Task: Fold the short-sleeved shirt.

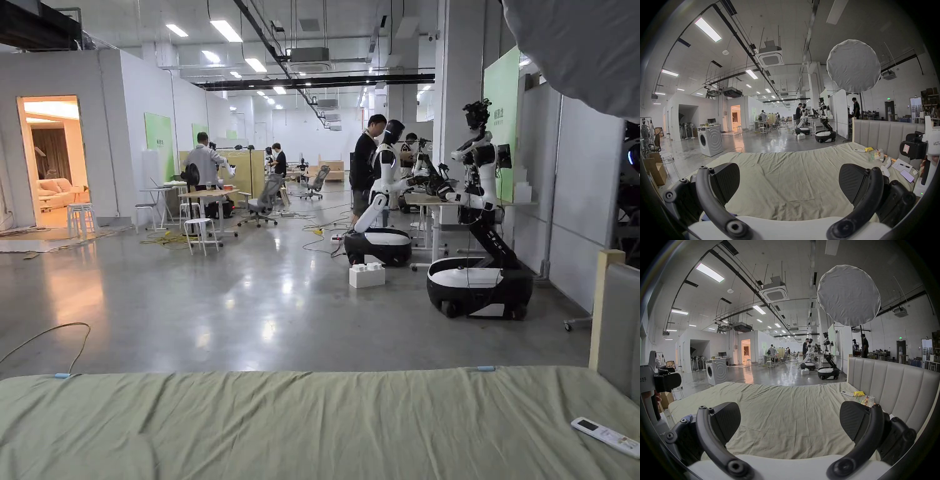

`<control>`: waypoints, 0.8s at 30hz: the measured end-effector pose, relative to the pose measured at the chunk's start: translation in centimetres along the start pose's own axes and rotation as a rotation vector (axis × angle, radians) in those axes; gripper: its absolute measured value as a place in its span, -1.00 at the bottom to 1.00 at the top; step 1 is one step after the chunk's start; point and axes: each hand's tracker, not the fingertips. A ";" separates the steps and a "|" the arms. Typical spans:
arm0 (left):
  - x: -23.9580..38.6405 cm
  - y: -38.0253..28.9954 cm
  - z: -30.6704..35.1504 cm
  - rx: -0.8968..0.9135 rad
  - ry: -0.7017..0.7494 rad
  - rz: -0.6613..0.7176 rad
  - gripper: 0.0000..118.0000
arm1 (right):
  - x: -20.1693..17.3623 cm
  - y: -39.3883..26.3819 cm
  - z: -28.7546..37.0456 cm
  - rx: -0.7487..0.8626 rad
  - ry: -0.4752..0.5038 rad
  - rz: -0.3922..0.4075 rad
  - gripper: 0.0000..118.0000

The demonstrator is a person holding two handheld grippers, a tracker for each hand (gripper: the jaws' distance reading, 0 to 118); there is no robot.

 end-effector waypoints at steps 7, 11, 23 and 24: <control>-0.2 -0.3 -0.2 -0.012 -0.002 0.032 1.00 | -1.2 1.3 -1.1 -0.155 -0.169 -0.172 1.00; -0.1 0.5 -0.3 -0.018 -0.007 0.031 1.00 | -1.7 1.9 -1.7 -0.275 -0.148 -0.280 1.00; -0.7 0.1 -0.3 -0.012 -0.034 0.029 1.00 | -2.9 2.2 -1.9 -0.296 -0.194 -0.201 1.00; -0.8 0.1 -0.3 -0.012 -0.034 0.031 1.00 | -2.6 2.3 -1.8 -0.295 -0.196 -0.209 1.00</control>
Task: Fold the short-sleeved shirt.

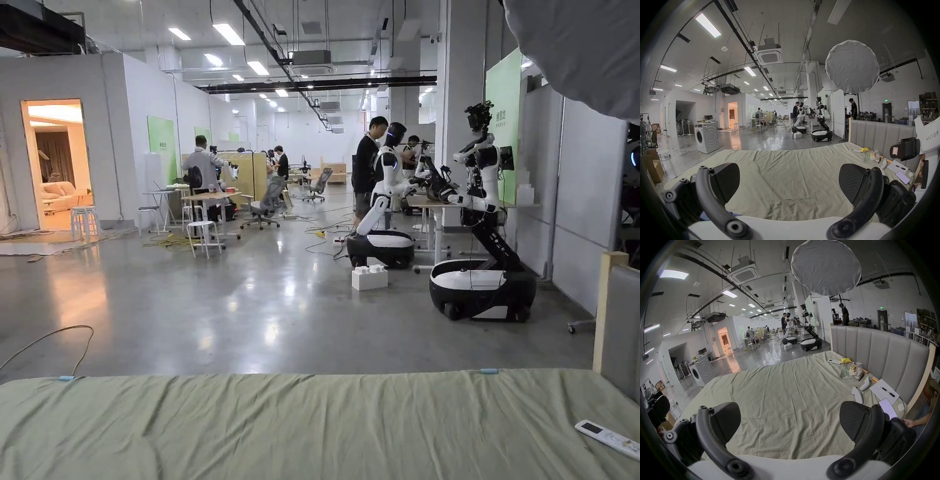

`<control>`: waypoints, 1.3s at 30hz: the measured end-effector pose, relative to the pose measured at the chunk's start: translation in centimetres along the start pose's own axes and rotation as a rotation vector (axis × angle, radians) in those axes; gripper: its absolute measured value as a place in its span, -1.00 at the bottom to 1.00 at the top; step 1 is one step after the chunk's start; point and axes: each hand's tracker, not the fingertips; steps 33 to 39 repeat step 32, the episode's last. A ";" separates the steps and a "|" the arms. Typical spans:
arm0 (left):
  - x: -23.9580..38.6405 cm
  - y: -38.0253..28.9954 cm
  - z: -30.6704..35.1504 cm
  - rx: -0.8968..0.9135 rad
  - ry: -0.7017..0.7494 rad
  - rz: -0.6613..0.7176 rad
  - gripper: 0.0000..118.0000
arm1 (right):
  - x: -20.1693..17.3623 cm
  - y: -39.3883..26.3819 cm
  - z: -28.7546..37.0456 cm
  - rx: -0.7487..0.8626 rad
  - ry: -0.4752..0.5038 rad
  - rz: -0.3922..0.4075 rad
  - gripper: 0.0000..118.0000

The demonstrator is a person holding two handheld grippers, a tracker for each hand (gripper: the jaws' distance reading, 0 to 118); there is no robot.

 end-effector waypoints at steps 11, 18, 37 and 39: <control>0.9 0.2 0.4 0.011 -0.019 -0.002 1.00 | 0.7 0.3 0.4 0.032 -0.016 -0.017 1.00; 0.7 0.3 0.5 0.010 -0.023 0.014 1.00 | 0.9 0.2 0.7 0.053 0.005 -0.044 1.00; 0.5 0.6 0.7 0.014 0.015 0.054 1.00 | 1.8 -0.4 1.8 0.305 0.260 0.095 1.00; 0.5 0.6 0.7 0.014 0.015 0.054 1.00 | 1.8 -0.4 1.8 0.305 0.260 0.095 1.00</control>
